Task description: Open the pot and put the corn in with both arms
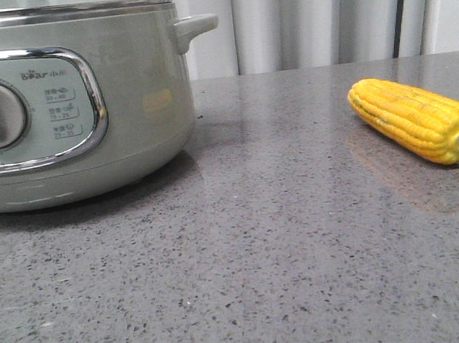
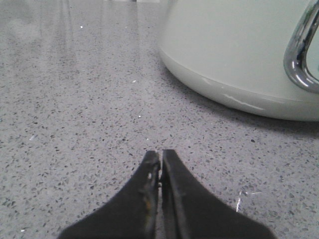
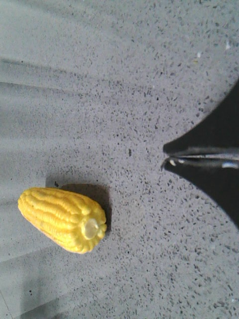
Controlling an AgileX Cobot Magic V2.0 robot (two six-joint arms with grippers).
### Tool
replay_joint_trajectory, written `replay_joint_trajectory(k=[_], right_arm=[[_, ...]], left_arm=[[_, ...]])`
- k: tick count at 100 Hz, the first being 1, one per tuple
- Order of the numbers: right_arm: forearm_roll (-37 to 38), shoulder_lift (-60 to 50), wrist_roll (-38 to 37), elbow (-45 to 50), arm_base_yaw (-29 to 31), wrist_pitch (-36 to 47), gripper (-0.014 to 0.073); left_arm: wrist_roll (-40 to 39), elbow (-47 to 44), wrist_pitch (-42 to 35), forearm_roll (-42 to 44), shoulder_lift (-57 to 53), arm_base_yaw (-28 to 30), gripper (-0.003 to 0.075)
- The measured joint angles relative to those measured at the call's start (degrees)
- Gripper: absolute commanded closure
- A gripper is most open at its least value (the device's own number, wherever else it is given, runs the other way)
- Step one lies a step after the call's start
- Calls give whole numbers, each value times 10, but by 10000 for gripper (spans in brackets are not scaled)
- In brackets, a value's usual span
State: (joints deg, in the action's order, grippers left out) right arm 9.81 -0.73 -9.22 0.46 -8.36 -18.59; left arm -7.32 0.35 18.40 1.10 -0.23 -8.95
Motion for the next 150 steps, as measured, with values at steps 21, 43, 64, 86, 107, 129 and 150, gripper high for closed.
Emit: replay_joint_trajectory(k=[21,43,64,86,107,129,150], right_arm=[[0,0,0,0,0,0,659],[0,0,0,0,0,0,659],[0,0,0,0,0,0,659],[0,0,0,0,0,0,659],[0,0,0,1,0,29,659],[-11,0,0,1,0,203,658],[-187,0,0,1,0,268,657]], left_arm=[[0,0,0,0,0,0,741],[0,0,0,0,0,0,741],[0,0,0,0,0,0,741],[0,0,0,0,0,0,741],[0,0,-1,-6,0,0,741],[-2,0,-57,-233,0,0,741],[-3,0,-178,-406,0,0,741]])
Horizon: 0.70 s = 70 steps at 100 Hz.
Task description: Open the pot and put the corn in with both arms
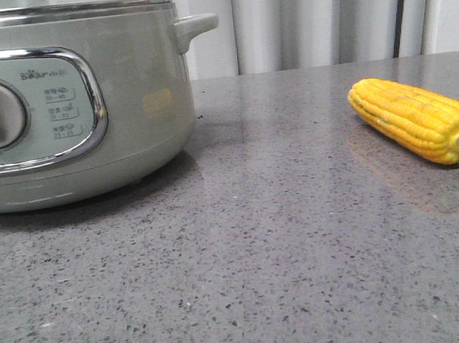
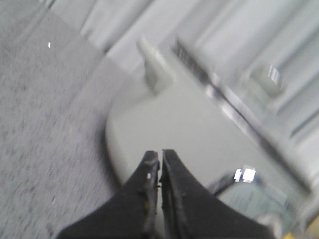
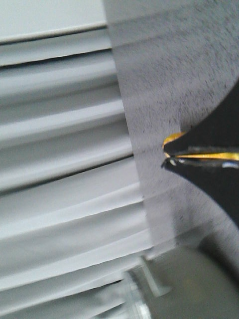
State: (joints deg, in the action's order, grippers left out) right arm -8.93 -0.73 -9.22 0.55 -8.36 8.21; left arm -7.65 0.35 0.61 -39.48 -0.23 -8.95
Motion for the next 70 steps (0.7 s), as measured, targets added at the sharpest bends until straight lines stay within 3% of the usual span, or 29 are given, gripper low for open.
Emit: replay_joint_trajectory(k=[9,20,38,45,60,70], right_arm=[[-76,0,0,0,0,6,657],[-100,3,0,-23,0,-33,657],[15,56,0,-112,0,-122,595],[71,90,0,-148,0,-145,512],[132,169,0,-214,0,-181,282],[140,212,0,-252,0,-202,179]], left_arm=[[10,4,-24,15,0,0,741],[21,39,43,109,3,0,741],[29,132,101,229,86,0,722],[39,171,107,271,130,0,633],[97,254,110,307,227,0,307],[115,305,110,312,291,0,236]])
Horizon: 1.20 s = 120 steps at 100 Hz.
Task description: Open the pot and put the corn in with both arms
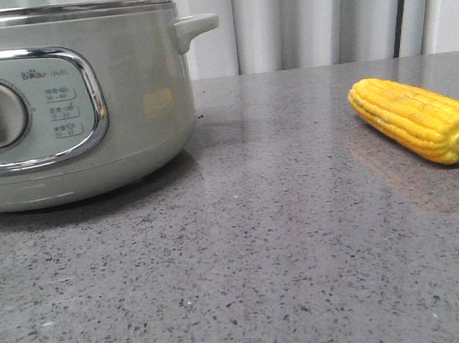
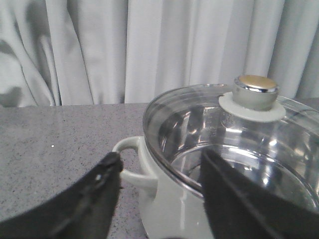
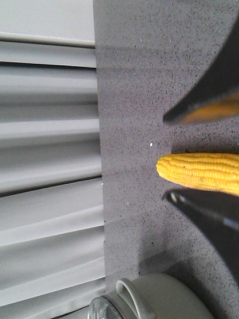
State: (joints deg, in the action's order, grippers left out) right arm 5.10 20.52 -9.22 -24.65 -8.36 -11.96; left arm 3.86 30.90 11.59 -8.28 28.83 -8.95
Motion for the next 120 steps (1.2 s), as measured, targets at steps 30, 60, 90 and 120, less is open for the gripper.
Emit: replay_joint_trajectory(k=[30,60,90,120], right_arm=[[6,65,0,-35,0,-14,132],[13,80,0,-35,0,-15,133],[15,84,0,-35,-1,-15,133],[15,84,0,-35,-1,-15,133]], left_arm=[[12,114,0,1,168,-28,239],[22,178,-76,1,311,-135,183],[23,206,-152,1,419,-149,111],[23,208,-199,0,463,-149,141]])
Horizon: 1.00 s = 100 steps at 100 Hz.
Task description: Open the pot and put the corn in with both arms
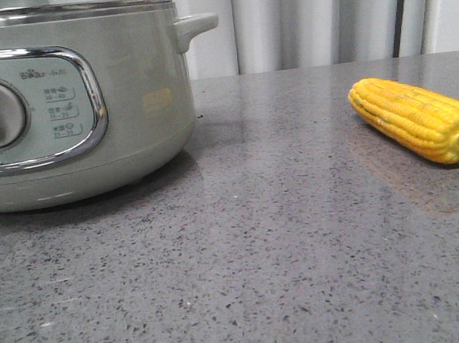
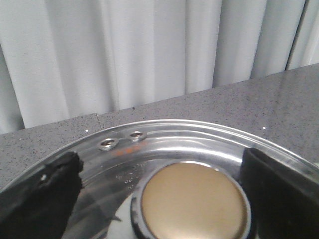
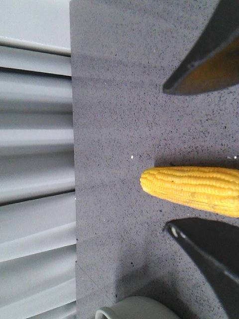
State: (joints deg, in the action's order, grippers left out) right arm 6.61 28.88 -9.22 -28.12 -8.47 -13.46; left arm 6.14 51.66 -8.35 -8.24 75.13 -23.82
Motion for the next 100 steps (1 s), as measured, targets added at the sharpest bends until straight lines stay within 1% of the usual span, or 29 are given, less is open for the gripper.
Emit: replay_joint_trajectory(k=[9,21,33,45,52,65,82,91,100], right_arm=[[0,0,0,0,0,0,133],[0,0,0,0,0,0,133],[0,0,0,0,0,0,133],[0,0,0,0,0,-1,133],[0,0,0,0,0,-1,133],[0,0,0,0,0,-1,133],[0,0,0,0,0,-1,133],[0,0,0,0,0,-1,133],[0,0,0,0,0,-1,133]], left_arm=[[0,0,-4,0,3,0,213],[0,0,-6,0,4,0,367],[0,2,-6,3,4,-5,499],[0,2,-5,3,4,-7,585],[-1,5,-4,3,4,-7,606],[-1,17,15,2,4,-7,605],[-1,60,69,2,-2,-6,605],[0,90,96,2,-19,-3,605],[0,108,112,2,-48,11,606]])
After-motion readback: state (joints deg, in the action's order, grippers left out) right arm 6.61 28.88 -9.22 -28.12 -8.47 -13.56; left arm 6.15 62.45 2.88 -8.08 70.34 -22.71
